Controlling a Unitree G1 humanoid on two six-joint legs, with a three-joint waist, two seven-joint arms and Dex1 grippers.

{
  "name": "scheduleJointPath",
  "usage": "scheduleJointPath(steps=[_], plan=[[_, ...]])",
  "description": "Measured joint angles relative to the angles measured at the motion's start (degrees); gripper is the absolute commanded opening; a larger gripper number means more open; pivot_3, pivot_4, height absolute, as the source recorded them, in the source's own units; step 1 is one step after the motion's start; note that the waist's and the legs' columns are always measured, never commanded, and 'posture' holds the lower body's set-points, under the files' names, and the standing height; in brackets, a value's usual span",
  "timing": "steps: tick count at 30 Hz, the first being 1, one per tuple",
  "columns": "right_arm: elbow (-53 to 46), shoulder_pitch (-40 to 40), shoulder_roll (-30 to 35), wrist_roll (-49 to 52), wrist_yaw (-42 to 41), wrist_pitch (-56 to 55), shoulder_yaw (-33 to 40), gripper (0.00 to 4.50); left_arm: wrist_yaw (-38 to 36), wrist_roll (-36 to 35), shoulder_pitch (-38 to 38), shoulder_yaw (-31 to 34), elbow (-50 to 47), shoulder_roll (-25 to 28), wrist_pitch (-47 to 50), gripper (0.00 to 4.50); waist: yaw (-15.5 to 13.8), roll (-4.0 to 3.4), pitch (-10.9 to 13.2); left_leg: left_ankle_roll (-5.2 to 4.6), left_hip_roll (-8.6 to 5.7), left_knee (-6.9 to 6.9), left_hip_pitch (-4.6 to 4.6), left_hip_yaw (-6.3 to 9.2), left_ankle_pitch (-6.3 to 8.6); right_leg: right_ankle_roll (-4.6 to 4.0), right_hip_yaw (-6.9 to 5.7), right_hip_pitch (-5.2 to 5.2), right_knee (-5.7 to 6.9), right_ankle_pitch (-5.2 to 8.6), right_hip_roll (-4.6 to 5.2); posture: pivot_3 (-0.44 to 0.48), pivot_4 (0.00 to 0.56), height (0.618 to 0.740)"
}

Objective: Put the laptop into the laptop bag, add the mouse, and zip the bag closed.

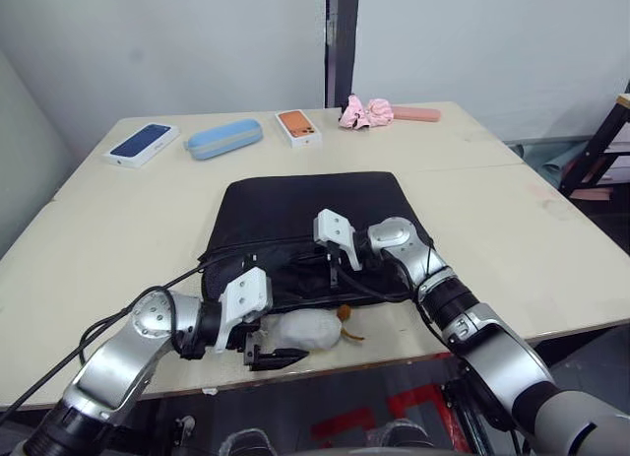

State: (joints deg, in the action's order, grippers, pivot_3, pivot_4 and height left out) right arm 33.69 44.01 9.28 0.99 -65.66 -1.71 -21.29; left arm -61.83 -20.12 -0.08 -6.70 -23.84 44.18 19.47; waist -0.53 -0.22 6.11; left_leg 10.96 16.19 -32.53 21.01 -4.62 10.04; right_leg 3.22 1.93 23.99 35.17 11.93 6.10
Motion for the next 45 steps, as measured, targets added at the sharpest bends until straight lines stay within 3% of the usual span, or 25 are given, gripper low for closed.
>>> scheduleJointPath(steps=[4,9,12,15,20,25,27,28,33,38,39,45], plan=[[1.31,0.67,-0.16,0.0,-0.2,-0.53,0.08,0.0,0.85,-5.1,-5.42,10.31,-5.09,4.18,4.51,4.47,0.06,-0.04,0.03,0.01,0.01,0.02,0.01,-0.02,0.01,0.0,0.01,0.04,0.0,0.0,0.0,0.0,0.15,0.74],[2.1,0.8,-0.17,0.09,-0.68,-1.1,0.73,0.0,0.9,-16.56,-10.67,24.88,-8.51,8.46,15.6,4.47,-0.05,-0.17,0.1,0.01,0.01,0.1,0.01,-0.03,0.02,0.02,0.01,0.07,0.0,0.02,0.0,0.0,0.15,0.74],[2.04,0.63,0.02,1.04,-1.41,-1.29,1.74,0.0,2.76,-20.87,-5.18,30.08,-6.78,9.15,19.03,4.47,-0.46,-0.21,0.13,0.0,0.01,0.12,0.02,-0.03,0.02,0.01,0.01,0.07,0.02,0.01,0.0,0.0,0.15,0.74],[-1.9,0.22,0.51,3.7,-3.12,3.85,2.79,0.0,4.03,-19.9,4.25,27.8,-1.44,9.93,19.04,4.47,-0.84,-0.2,0.31,-0.02,0.01,0.12,0.09,-0.03,-0.01,-0.03,0.01,0.18,0.05,-0.02,0.0,0.0,0.15,0.74],[-12.38,-0.03,2.5,9.51,-4.79,15.54,4.91,0.0,5.01,-16.54,14.36,19.83,5.56,6.94,16.85,2.6,-1.01,-0.27,0.41,-0.05,0.0,0.32,0.34,-0.03,-0.75,0.09,-0.03,0.46,-0.23,-0.12,-0.09,0.0,0.15,0.74],[-27.77,0.68,9.74,15.8,-6.32,26.78,8.02,0.0,3.73,-11.15,24.24,10.52,14.56,0.46,12.04,0.8,-2.52,-0.21,0.44,-0.05,-0.01,0.66,0.48,-0.03,-0.73,0.71,-0.18,0.47,-0.44,-0.48,-0.11,0.0,0.15,0.74],[-32.64,0.52,11.79,18.27,-6.3,30.34,9.22,0.52,2.9,-9.15,27.06,7.12,18.04,-2.47,9.93,0.12,-2.76,-0.18,0.42,-0.07,-0.01,0.65,0.47,-0.03,-0.71,0.71,-0.18,0.43,-0.46,-0.48,-0.1,0.0,0.15,0.74],[-35.18,0.23,13.06,19.39,-6.45,31.84,9.27,0.73,2.36,-7.94,28.35,5.43,20.31,-3.85,8.49,0.0,-2.85,-0.16,0.43,-0.07,-0.01,0.64,0.48,-0.03,-0.71,0.72,-0.18,0.44,-0.43,-0.49,-0.1,0.0,0.15,0.74],[-43.59,-6.45,20.06,21.12,-8.33,35.73,6.67,2.49,0.94,-2.05,35.63,-1.27,32.93,-14.27,1.14,0.0,-3.98,-0.12,0.44,-0.1,-0.01,0.38,0.43,-0.03,-0.72,0.54,-0.08,0.26,-0.52,-0.38,-0.07,0.0,0.15,0.74],[-45.64,-8.7,23.59,20.02,-10.06,34.87,1.75,4.25,-0.26,3.87,39.17,-4.97,43.29,-18.16,-5.84,0.0,-3.73,-0.11,0.45,-0.16,-0.01,0.14,0.23,-0.05,-0.79,0.45,0.08,0.18,-0.17,-0.33,-0.07,0.0,0.15,0.74],[-45.53,-8.99,23.6,19.16,-10.18,33.9,0.6,4.47,-0.15,5.28,39.88,-5.58,46.05,-18.93,-7.38,0.0,-3.81,-0.12,0.44,-0.18,-0.01,0.14,0.11,-0.05,-0.8,0.45,0.1,0.07,-0.16,-0.33,-0.06,0.0,0.15,0.74],[-40.25,-10.54,19.84,12.86,-9.91,27.67,-8.51,4.47,-0.62,9.19,41.67,-6.9,52.41,-20.4,-13.67,0.0,-4.15,-0.08,0.17,-0.07,-0.02,-0.1,-0.03,-0.05,-0.72,0.39,0.17,-0.12,0.0,-0.39,-0.01,0.0,0.15,0.74]])
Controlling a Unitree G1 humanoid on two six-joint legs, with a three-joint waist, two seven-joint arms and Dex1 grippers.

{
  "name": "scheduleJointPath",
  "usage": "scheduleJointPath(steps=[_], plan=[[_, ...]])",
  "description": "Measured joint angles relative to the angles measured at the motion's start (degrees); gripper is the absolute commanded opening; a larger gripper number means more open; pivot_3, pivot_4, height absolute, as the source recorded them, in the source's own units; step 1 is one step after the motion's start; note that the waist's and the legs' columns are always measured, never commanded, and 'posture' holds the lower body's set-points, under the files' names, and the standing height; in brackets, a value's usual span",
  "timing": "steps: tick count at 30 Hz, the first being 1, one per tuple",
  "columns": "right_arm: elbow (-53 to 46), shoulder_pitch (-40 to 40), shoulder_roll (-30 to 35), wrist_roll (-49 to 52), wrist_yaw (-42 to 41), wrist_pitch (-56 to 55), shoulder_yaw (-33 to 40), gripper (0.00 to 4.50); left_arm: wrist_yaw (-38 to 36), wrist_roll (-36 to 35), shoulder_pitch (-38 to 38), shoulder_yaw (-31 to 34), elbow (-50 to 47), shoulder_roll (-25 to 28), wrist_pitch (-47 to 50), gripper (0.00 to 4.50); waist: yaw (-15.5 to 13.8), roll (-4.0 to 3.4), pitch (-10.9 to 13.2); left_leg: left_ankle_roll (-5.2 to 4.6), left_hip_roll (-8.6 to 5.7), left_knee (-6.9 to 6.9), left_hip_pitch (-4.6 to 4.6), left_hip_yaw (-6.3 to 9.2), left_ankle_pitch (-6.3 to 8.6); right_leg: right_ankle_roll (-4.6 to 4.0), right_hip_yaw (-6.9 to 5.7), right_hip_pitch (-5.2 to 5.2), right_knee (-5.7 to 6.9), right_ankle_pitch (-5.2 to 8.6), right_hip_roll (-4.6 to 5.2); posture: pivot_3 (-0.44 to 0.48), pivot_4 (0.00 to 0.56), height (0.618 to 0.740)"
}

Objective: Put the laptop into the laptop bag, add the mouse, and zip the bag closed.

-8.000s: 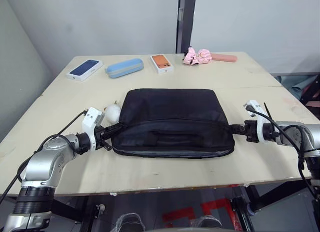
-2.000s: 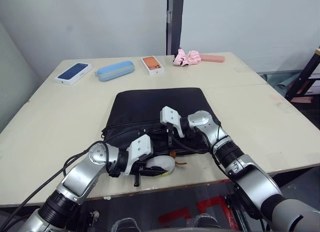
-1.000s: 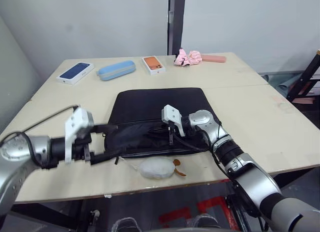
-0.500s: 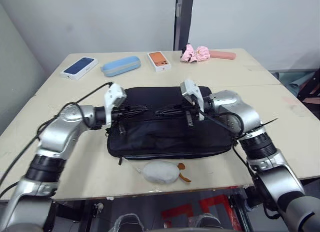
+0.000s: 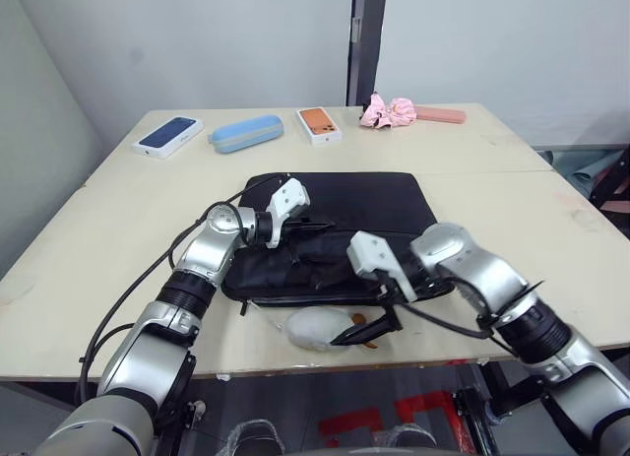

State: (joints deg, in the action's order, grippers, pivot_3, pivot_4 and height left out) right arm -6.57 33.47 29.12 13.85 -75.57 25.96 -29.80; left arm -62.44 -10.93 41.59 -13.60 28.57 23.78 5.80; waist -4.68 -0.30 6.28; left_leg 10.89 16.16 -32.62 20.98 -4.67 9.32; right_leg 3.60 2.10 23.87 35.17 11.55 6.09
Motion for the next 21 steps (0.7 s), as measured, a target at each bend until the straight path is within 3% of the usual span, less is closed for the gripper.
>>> scheduleJointPath(steps=[6,9,18,20,21], plan=[[5.77,0.0,-1.23,-5.44,0.37,-6.68,-3.06,4.47,-0.15,-0.01,-1.57,1.18,-1.31,0.01,0.92,0.0,0.02,-0.02,-0.22,0.22,0.0,-0.01,-0.01,0.0,0.11,-0.02,0.0,-0.02,0.01,-0.04,0.0,0.0,0.15,0.74],[7.15,-0.01,-2.34,-6.58,0.81,-8.76,-3.07,3.69,-0.11,0.02,-1.81,1.41,-1.98,0.01,1.71,0.0,0.12,-0.02,-0.22,0.23,0.0,0.0,0.0,0.0,0.11,-0.02,-0.01,-0.01,0.0,-0.04,0.0,0.0,0.15,0.74],[8.63,-0.87,-1.63,-6.41,1.09,-12.79,-0.33,0.6,0.05,0.13,-2.3,1.58,-2.44,0.01,1.72,0.0,0.12,-0.02,-0.23,0.22,0.0,0.01,0.01,0.0,0.13,-0.02,-0.01,-0.02,-0.05,-0.04,0.0,0.0,0.15,0.74],[7.62,-1.58,-0.52,-6.18,0.96,-12.61,0.25,0.01,0.02,0.13,-2.32,1.61,-2.42,0.01,1.71,0.0,0.1,-0.02,-0.23,0.22,0.0,0.01,0.01,0.0,0.13,-0.02,-0.01,-0.02,-0.05,-0.04,0.0,0.0,0.15,0.74],[7.0,-1.84,-0.11,-5.96,0.98,-12.09,0.73,0.01,0.01,0.13,-2.32,1.65,-2.38,0.01,1.7,0.0,0.11,-0.02,-0.23,0.21,0.0,0.02,0.01,0.0,0.13,-0.02,0.0,-0.02,-0.06,-0.04,0.0,0.0,0.15,0.74]])
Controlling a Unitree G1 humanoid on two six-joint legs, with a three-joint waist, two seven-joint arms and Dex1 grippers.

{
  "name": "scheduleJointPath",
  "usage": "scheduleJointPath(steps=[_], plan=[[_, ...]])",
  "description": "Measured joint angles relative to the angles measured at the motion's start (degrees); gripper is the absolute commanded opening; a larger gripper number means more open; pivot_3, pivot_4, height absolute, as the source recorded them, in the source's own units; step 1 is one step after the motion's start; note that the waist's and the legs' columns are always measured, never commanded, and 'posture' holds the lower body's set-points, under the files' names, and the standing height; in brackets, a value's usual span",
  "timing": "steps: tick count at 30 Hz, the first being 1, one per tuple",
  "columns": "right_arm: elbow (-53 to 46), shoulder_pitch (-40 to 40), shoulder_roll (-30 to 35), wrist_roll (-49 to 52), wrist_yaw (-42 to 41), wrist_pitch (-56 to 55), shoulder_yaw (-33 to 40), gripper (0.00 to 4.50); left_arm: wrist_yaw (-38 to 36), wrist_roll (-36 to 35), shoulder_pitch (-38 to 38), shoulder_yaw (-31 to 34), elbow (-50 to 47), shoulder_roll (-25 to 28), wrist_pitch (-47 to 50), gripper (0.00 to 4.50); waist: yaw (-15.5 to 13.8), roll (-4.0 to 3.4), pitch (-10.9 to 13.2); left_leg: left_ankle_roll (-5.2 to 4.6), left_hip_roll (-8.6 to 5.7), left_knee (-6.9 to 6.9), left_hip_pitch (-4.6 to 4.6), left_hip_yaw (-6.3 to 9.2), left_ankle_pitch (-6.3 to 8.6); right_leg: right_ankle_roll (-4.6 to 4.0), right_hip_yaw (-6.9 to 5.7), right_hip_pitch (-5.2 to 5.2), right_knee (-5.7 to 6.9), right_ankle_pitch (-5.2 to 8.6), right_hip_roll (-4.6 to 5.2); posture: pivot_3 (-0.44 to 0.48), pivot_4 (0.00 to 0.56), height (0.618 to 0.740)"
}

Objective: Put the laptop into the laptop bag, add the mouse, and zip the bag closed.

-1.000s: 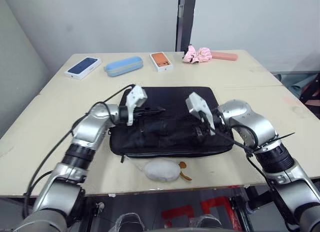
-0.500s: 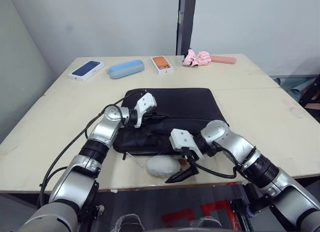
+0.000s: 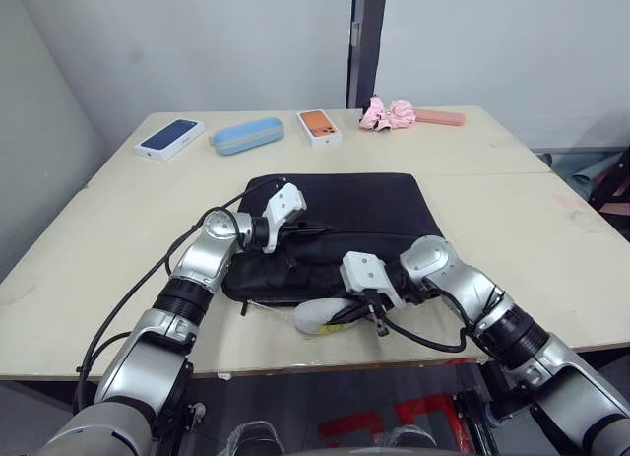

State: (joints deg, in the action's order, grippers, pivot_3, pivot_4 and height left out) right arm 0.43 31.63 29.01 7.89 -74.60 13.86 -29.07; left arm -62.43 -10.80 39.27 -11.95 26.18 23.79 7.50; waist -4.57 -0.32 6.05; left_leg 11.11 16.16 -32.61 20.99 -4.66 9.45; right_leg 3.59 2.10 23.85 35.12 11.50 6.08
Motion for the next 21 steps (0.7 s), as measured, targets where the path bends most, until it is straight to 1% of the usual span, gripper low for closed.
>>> scheduleJointPath(steps=[4,8,10,13,15,17,19,21], plan=[[-4.65,-0.98,4.7,2.04,-0.56,2.96,2.67,0.01,-0.41,0.0,0.35,-0.02,1.25,-0.22,-0.86,0.0,-0.17,0.01,-0.01,-0.01,-0.01,0.01,-0.01,0.0,0.01,0.0,0.0,-0.05,-0.07,0.0,0.0,0.0,0.15,0.74],[-8.61,-3.56,11.79,3.68,-1.09,5.26,6.8,0.01,-0.65,0.05,0.78,-0.04,3.46,-0.55,-2.5,0.0,-0.71,0.01,-0.03,-0.06,-0.02,0.04,-0.07,0.0,0.04,0.01,0.01,-0.11,-0.12,0.0,0.0,0.0,0.15,0.74],[-10.56,-5.84,15.09,4.38,-1.31,5.72,8.29,0.01,-0.78,0.45,0.94,-0.29,4.66,-0.66,-3.28,0.0,-0.99,0.0,-0.04,-0.12,-0.02,0.03,-0.05,0.0,0.07,0.01,0.02,-0.15,-0.15,0.0,0.02,0.0,0.15,0.74],[-12.42,-10.37,21.69,6.51,-1.98,7.14,13.11,0.01,-1.19,0.88,0.53,-0.48,6.03,-0.66,-4.21,0.0,-1.45,-0.01,-0.03,-0.18,-0.09,0.03,-0.02,0.0,0.1,0.02,0.02,-0.22,-0.3,0.0,0.1,0.0,0.15,0.74],[-12.75,-13.31,25.67,7.73,-2.69,7.49,16.3,0.01,-1.37,1.36,0.73,-0.69,6.22,-0.99,-4.59,0.0,-1.63,-0.02,-0.03,-0.21,-0.12,0.05,0.0,-0.01,0.11,0.05,0.02,-0.25,-0.39,-0.02,0.13,0.0,0.15,0.74],[-10.29,-17.14,32.09,8.11,-3.95,7.33,20.97,0.01,-1.64,1.6,0.76,-0.49,6.87,-0.94,-4.83,0.0,-1.62,-0.04,-0.02,-0.27,-0.16,0.09,0.01,-0.06,0.13,0.06,0.02,-0.3,-0.53,-0.03,0.18,0.0,0.15,0.74],[-7.51,-18.19,34.79,8.23,-4.24,6.72,24.81,0.01,-2.1,1.87,0.92,-0.36,7.55,-0.45,-5.32,0.0,-1.23,-0.11,-0.09,-0.29,-0.15,0.15,-0.02,-0.12,0.12,0.12,0.04,-0.29,-0.6,-0.05,0.18,0.0,0.15,0.74],[-7.2,-18.19,35.23,8.71,-4.27,6.33,26.49,0.01,-2.1,2.12,1.2,-0.3,8.59,-0.58,-6.12,0.0,-0.84,-0.26,-0.24,-0.31,-0.15,0.17,-0.04,-0.13,0.11,0.15,0.05,-0.29,-0.6,-0.06,0.18,0.0,0.15,0.74]])
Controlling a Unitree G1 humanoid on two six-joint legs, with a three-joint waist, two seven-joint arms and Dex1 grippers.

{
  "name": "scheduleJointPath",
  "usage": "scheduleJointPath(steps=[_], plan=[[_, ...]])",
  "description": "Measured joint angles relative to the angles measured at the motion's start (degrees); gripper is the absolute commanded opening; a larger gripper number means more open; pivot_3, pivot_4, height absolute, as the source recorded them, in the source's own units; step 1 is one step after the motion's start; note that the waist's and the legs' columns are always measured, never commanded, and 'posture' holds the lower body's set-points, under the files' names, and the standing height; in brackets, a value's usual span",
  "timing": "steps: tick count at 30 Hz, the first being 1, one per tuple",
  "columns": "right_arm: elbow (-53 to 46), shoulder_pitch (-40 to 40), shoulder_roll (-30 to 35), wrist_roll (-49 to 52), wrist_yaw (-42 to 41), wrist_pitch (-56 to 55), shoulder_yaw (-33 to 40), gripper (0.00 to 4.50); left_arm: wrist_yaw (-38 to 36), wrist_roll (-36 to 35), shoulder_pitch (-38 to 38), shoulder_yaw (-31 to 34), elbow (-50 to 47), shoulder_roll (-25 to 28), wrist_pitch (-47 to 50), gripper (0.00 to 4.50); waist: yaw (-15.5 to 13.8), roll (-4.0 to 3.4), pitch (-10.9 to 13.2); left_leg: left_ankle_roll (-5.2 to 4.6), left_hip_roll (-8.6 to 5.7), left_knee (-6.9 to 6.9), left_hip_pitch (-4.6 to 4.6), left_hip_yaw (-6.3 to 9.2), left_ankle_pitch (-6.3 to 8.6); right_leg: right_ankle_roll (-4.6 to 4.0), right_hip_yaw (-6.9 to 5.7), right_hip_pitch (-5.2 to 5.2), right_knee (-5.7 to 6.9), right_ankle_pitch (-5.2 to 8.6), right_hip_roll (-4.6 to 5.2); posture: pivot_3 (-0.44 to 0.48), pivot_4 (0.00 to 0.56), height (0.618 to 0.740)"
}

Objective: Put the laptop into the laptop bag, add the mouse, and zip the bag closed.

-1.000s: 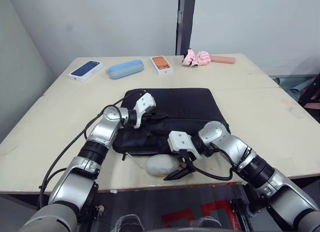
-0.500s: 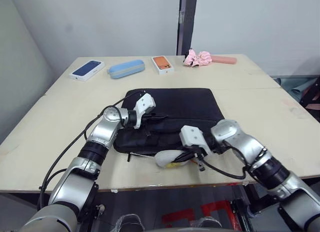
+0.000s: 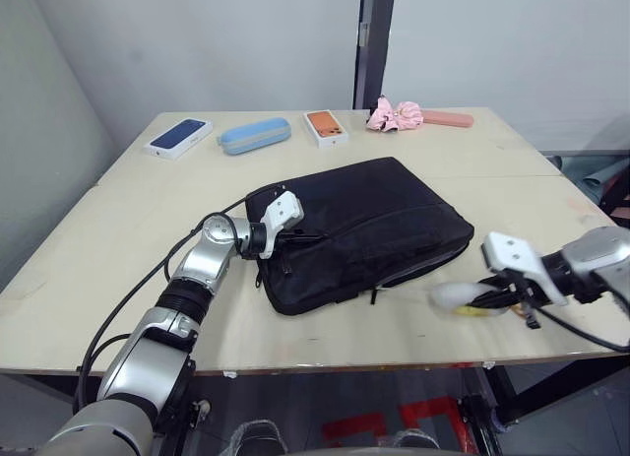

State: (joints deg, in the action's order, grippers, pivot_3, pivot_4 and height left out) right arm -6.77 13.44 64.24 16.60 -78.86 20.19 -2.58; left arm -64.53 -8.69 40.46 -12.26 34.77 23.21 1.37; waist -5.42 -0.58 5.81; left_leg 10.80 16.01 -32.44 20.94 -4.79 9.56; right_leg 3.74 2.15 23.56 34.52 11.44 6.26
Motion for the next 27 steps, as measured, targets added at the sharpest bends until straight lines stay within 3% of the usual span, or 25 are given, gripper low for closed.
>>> scheduleJointPath(steps=[14,27], plan=[[3.86,3.19,-2.64,-0.36,0.55,-0.21,-0.62,0.01,-0.49,0.39,0.09,0.39,1.43,-0.9,-2.67,0.0,-0.09,-0.09,-0.06,-0.15,-0.01,0.09,0.05,-0.27,-0.04,0.02,0.04,0.0,-0.22,-0.01,0.14,0.0,0.15,0.74],[6.3,5.04,-4.5,-2.66,0.58,-2.12,-2.9,0.01,-0.61,-0.61,-3.22,2.37,-5.99,-0.7,2.46,0.0,0.03,-0.08,0.03,-0.58,0.0,0.55,0.14,-0.37,-0.31,0.05,-0.07,0.06,-0.75,-0.03,0.13,0.0,0.15,0.74]])
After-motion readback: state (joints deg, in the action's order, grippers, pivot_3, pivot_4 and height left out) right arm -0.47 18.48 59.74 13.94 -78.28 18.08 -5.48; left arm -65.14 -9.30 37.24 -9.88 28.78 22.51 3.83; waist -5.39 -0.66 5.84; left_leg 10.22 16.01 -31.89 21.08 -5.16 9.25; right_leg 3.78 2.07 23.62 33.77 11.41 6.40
